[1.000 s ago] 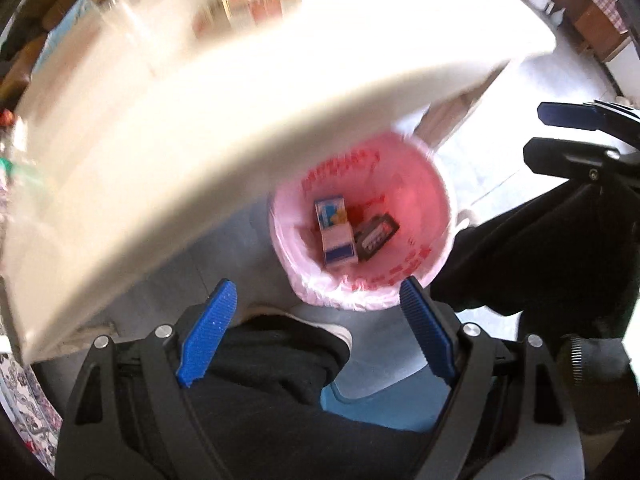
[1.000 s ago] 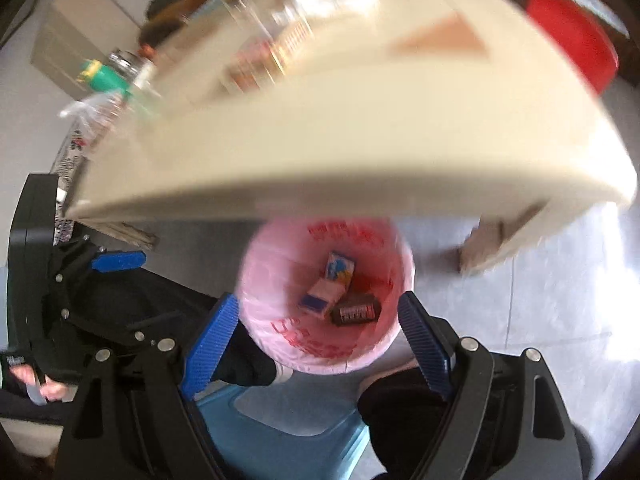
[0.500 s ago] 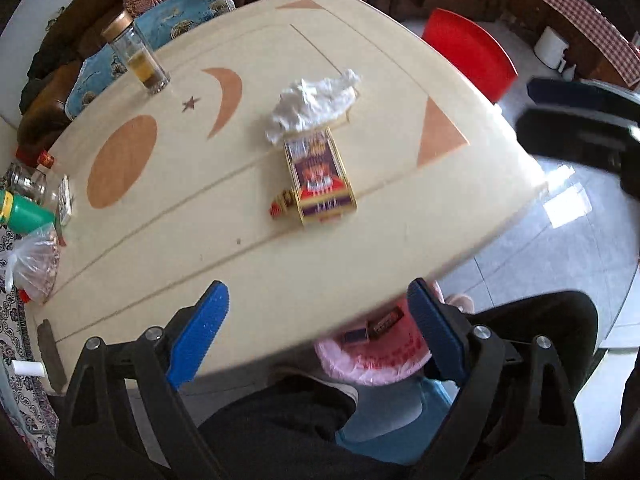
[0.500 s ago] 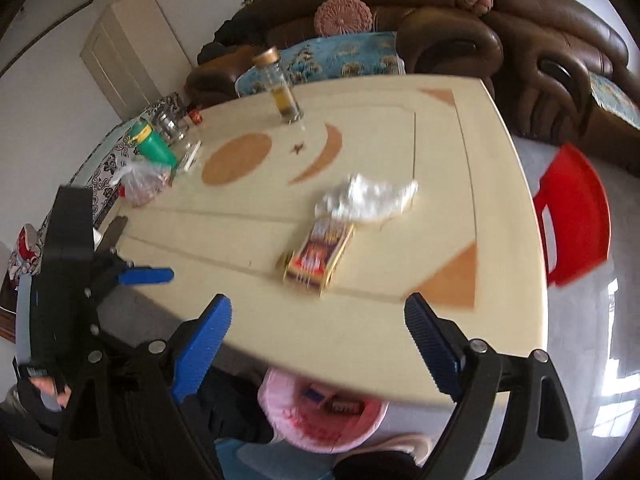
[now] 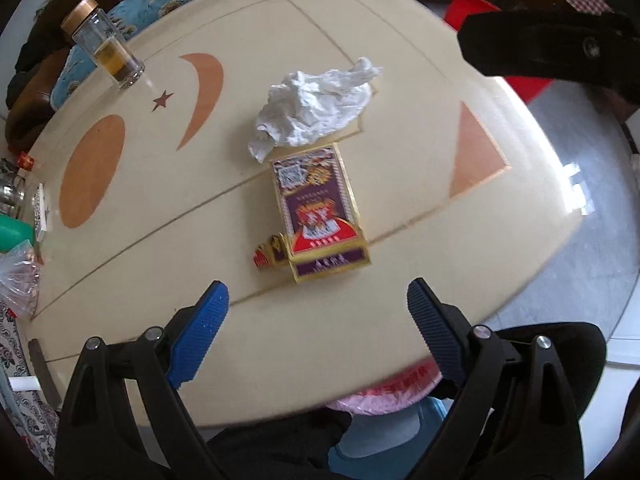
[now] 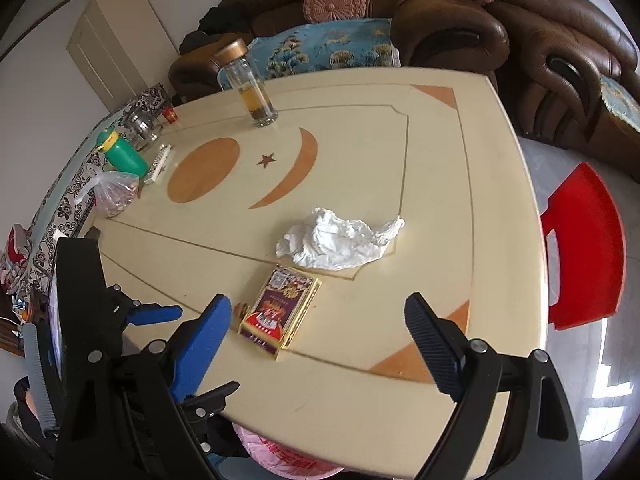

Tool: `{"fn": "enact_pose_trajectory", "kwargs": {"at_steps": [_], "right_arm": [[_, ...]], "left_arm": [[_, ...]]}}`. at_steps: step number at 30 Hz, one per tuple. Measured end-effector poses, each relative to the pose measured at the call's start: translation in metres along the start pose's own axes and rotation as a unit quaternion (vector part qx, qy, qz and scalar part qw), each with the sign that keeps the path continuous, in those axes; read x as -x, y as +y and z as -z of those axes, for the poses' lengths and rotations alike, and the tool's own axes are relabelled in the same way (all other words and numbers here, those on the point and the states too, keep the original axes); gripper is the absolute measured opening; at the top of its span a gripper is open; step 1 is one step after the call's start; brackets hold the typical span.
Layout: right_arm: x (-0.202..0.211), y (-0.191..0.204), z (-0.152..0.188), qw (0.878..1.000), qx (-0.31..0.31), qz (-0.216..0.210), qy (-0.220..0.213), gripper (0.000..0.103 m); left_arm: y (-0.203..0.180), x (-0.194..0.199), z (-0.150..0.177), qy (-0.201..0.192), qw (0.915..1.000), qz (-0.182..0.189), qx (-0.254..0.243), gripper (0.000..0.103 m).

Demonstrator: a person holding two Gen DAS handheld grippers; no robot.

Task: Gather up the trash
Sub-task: 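Grasp the purple-and-gold card box with the left tool while the right tool grasps the white tissue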

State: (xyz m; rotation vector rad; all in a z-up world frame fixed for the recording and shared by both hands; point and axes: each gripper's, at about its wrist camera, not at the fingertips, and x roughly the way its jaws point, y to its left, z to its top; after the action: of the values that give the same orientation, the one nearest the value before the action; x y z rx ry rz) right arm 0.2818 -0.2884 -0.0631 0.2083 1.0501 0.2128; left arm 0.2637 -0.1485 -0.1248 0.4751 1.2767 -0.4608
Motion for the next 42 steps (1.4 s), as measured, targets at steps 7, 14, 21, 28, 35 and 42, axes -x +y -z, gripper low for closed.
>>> {"fn": "enact_pose_trajectory", "kwargs": {"at_steps": [7, 14, 21, 28, 35, 42], "right_arm": [[-0.044, -0.019, -0.024, 1.000, -0.004, 0.012, 0.024, 0.086], [-0.107, -0.024, -0.049, 0.997, 0.008, 0.044, 0.070, 0.086], [-0.162, -0.015, -0.062, 0.989, 0.033, 0.092, 0.108, 0.086], [-0.187, 0.001, -0.054, 0.985, 0.064, 0.100, 0.125, 0.086], [-0.195, 0.007, -0.046, 0.985, 0.063, 0.090, 0.134, 0.081], [-0.188, 0.004, -0.044, 0.987, 0.054, 0.100, 0.117, 0.064]], "left_arm": [[0.009, -0.031, -0.018, 0.014, 0.9995, 0.016, 0.022, 0.089], [0.024, -0.067, -0.031, 0.036, 0.9978, 0.025, 0.049, 0.089], [0.034, -0.074, -0.031, 0.023, 0.9943, 0.056, 0.087, 0.090], [0.020, -0.081, -0.025, 0.032, 0.9951, 0.055, 0.076, 0.090], [0.037, -0.083, -0.028, 0.027, 0.9908, 0.062, 0.117, 0.090], [0.041, -0.086, -0.028, 0.014, 0.9904, 0.049, 0.129, 0.097]]}}
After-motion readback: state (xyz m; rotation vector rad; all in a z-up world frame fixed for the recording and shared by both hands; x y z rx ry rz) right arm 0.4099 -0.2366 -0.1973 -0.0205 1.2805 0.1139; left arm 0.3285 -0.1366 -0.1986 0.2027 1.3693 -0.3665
